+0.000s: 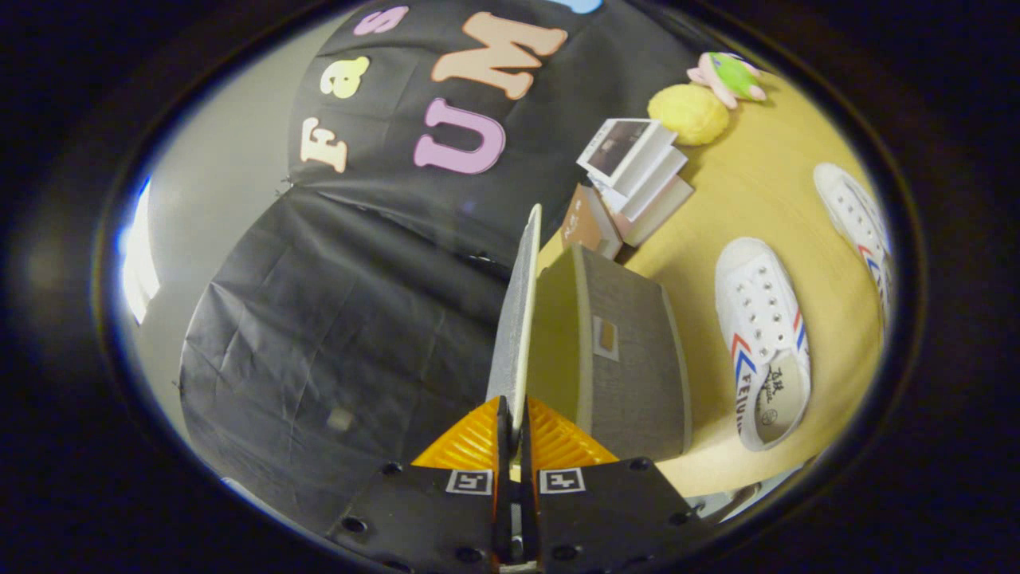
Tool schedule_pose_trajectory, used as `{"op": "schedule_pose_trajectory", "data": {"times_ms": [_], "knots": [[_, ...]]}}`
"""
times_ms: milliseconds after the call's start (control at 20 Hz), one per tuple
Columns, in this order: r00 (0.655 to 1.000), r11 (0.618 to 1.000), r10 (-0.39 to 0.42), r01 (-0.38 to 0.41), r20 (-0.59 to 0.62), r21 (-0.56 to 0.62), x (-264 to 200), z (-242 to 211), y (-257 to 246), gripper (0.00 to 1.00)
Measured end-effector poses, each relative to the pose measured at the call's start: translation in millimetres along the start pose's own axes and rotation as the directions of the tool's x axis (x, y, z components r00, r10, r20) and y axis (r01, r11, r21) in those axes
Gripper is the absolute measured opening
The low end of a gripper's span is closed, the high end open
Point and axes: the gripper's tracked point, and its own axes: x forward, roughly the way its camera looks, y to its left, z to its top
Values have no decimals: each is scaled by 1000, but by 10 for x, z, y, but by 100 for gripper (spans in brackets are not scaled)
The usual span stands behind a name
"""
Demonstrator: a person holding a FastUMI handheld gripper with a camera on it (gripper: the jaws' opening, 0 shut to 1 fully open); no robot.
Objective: Open the storage box then place both shoes into the box .Put the left shoe in first, then the right shoe, with the right side of both shoes facing outward in a uniform manner.
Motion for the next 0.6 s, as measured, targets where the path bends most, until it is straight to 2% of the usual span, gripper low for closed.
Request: {"op": "schedule_pose_trajectory", "data": {"times_ms": [300, 450, 600], "knots": [[998, 995, 56, -56, 2, -82, 137, 79, 688, 9], [998, 991, 51, -47, 32, -122, 231, 106, 991, 9], [996, 971, 57, -38, 72, -237, 359, 81, 1355, 9]]}}
